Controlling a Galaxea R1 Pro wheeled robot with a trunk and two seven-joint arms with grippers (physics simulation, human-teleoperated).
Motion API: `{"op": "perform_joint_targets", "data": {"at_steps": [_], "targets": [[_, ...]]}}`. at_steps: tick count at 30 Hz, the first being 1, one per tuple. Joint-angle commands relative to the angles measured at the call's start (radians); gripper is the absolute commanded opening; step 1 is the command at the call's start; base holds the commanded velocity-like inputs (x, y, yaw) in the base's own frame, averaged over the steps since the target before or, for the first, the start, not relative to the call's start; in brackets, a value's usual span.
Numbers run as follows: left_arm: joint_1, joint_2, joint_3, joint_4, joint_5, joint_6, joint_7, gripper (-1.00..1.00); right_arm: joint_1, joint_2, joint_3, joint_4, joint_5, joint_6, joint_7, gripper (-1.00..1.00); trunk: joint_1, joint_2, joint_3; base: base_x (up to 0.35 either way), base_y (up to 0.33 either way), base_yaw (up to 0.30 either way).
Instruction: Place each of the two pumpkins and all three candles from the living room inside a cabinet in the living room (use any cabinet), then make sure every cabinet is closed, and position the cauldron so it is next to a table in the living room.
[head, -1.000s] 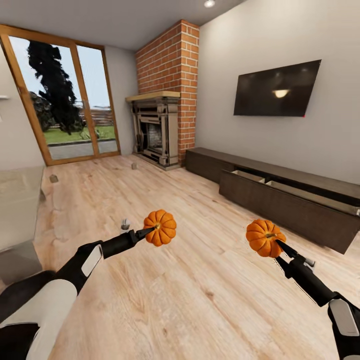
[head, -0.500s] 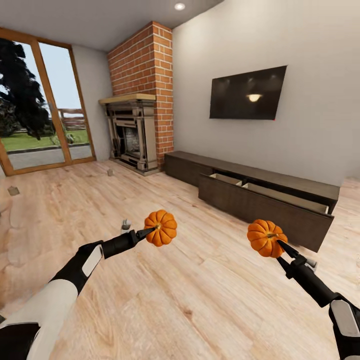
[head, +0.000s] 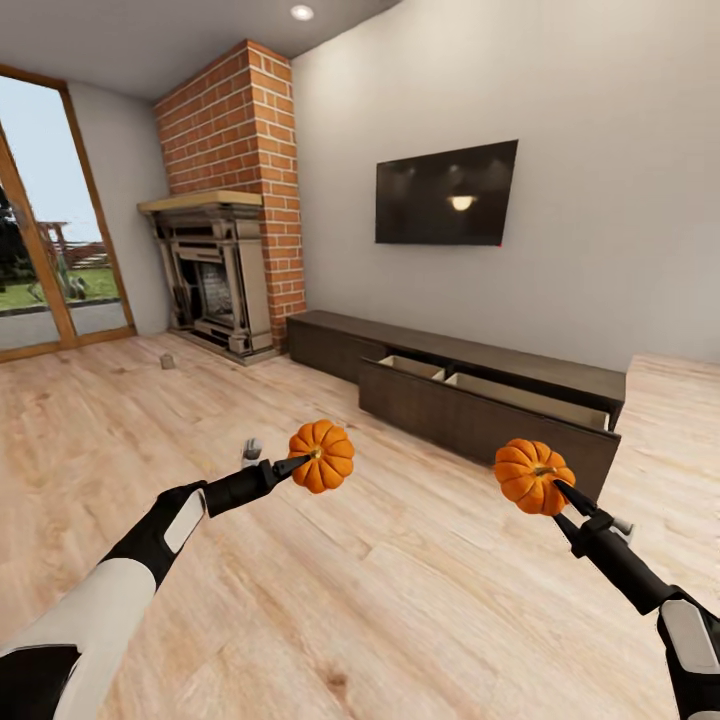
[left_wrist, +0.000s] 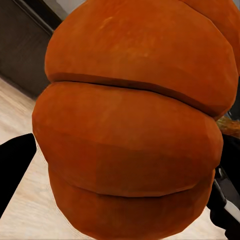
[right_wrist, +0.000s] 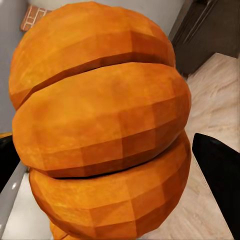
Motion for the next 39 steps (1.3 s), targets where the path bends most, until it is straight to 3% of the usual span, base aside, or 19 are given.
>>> {"op": "perform_joint_targets", "data": {"at_steps": [1,21,33,39], "targets": [[0.000,0.000,0.003,-0.001,0.007,0.009,0.001,-1.00,-0.001,0.001,-0.002,0.000,-0.011,0.010,0.002,-1.00,0.000,0.000,0.000,0.306,-0.050,-0.233],[0.000,-0.001,0.002,-0.002,0.007,0.007,0.000,-1.00,-0.001,0.002,-0.002,0.000,-0.011,0.010,0.003,-1.00,0.000,0.000,0.022,0.308,-0.006,-0.230],[0.000,-0.001,0.002,-0.002,0.007,0.006,0.001,-1.00,-0.001,0.003,-0.006,0.001,-0.013,0.010,0.002,-1.00,0.000,0.000,0.023,0.308,0.000,-0.039],[0.000,-0.001,0.002,-0.003,0.007,0.005,0.003,-1.00,-0.001,0.004,-0.056,0.001,-0.012,0.014,0.002,-1.00,0.000,0.000,0.021,0.308,0.000,-0.002]]}}
